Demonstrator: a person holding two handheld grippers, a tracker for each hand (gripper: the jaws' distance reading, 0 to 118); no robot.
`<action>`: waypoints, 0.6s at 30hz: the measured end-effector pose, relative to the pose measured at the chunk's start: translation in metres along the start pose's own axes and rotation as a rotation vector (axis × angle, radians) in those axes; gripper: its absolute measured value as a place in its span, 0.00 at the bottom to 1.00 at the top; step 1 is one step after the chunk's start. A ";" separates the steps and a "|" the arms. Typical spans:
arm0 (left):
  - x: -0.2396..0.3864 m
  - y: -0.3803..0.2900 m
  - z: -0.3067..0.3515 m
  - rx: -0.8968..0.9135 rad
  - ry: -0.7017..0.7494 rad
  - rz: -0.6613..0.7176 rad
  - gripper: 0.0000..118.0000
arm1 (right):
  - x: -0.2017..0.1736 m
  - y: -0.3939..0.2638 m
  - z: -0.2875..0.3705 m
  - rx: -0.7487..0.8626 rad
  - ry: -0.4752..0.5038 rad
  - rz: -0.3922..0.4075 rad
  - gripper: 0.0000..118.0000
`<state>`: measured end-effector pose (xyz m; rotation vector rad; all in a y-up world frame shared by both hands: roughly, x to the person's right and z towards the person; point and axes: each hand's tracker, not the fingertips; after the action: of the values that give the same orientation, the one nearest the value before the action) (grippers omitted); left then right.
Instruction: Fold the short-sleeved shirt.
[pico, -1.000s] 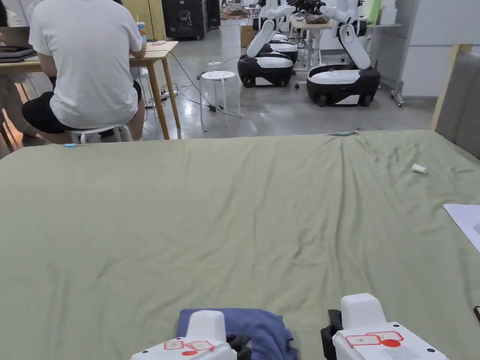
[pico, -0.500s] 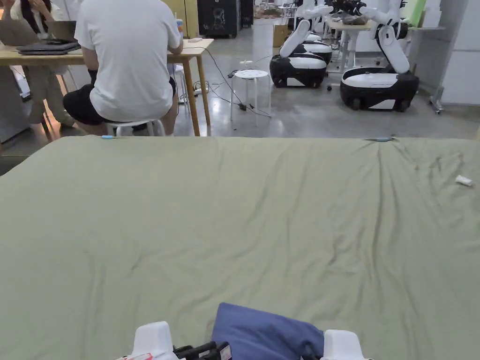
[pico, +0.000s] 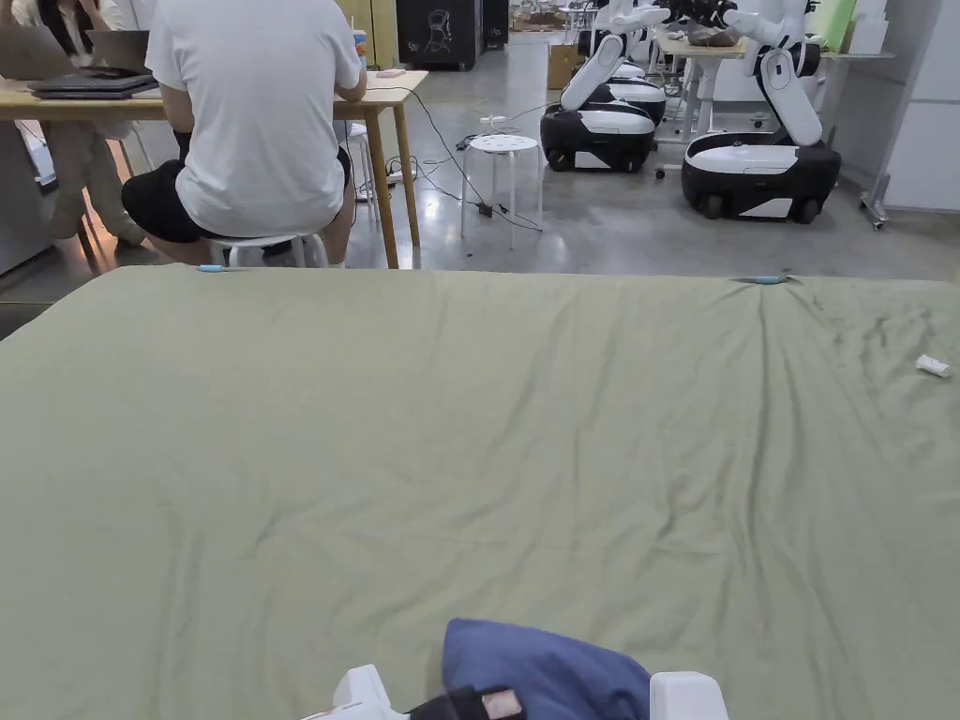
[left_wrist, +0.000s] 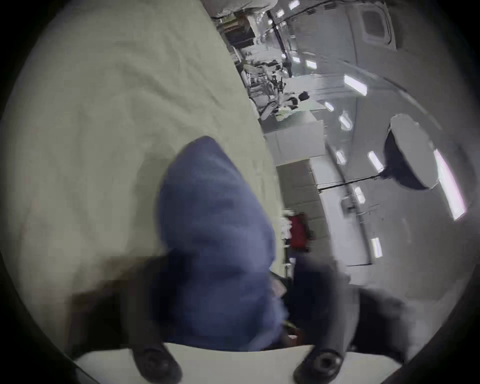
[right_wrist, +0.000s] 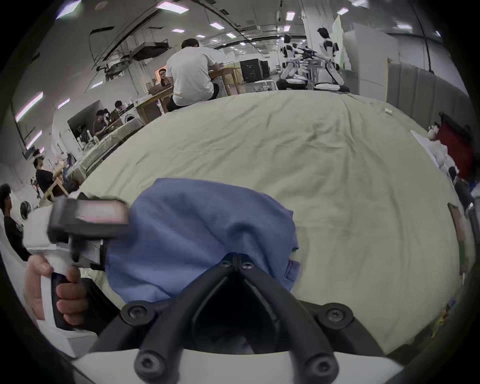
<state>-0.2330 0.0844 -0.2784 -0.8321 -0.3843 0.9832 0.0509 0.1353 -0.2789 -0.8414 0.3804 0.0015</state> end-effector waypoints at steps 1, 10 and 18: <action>0.024 -0.018 -0.002 -0.001 0.033 -0.035 0.25 | 0.000 0.001 -0.001 0.002 -0.002 0.000 0.00; 0.037 0.004 0.009 0.056 0.190 -0.309 0.21 | 0.009 0.004 0.009 0.032 0.033 -0.043 0.00; 0.021 0.062 0.081 0.175 0.364 -0.414 0.21 | 0.010 0.022 0.041 0.114 -0.062 0.021 0.00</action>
<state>-0.3085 0.1553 -0.2755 -0.7168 -0.1442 0.4600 0.0704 0.1784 -0.2728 -0.7228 0.3278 0.0250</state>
